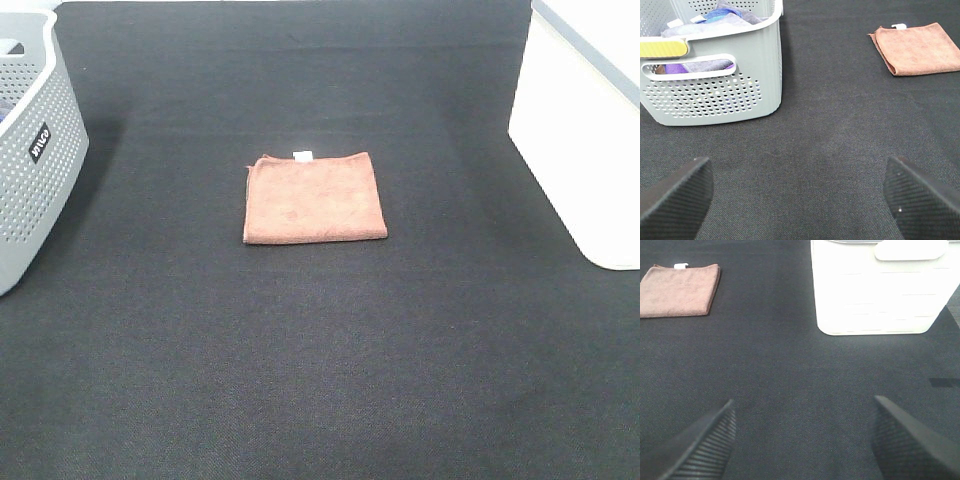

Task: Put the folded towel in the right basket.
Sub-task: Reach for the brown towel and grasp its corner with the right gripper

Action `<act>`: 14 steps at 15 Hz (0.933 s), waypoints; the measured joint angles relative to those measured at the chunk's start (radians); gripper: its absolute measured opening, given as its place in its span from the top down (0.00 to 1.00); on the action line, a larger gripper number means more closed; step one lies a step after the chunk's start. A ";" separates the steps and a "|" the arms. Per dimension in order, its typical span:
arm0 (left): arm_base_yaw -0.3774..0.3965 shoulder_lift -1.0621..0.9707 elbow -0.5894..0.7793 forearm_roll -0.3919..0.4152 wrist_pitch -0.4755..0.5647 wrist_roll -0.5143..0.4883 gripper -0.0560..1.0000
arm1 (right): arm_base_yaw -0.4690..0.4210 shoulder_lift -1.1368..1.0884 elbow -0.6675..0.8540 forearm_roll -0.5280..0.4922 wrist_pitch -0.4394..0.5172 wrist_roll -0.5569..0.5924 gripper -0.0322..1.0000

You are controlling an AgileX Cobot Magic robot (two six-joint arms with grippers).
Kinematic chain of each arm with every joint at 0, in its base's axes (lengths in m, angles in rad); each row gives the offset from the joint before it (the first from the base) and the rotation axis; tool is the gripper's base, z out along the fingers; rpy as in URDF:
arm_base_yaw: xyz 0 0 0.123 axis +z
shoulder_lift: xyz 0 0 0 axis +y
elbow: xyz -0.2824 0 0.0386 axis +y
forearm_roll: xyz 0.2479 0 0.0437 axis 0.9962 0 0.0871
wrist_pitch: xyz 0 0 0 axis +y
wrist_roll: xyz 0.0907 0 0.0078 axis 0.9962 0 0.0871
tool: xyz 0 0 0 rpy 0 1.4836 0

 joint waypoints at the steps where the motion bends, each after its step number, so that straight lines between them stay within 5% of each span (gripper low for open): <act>1: 0.000 0.000 0.000 0.000 0.000 0.000 0.12 | 0.000 0.000 0.000 0.000 0.000 0.000 0.29; 14: 0.000 0.000 0.000 0.000 0.000 0.000 0.12 | 0.000 0.000 0.000 0.000 0.000 0.000 0.29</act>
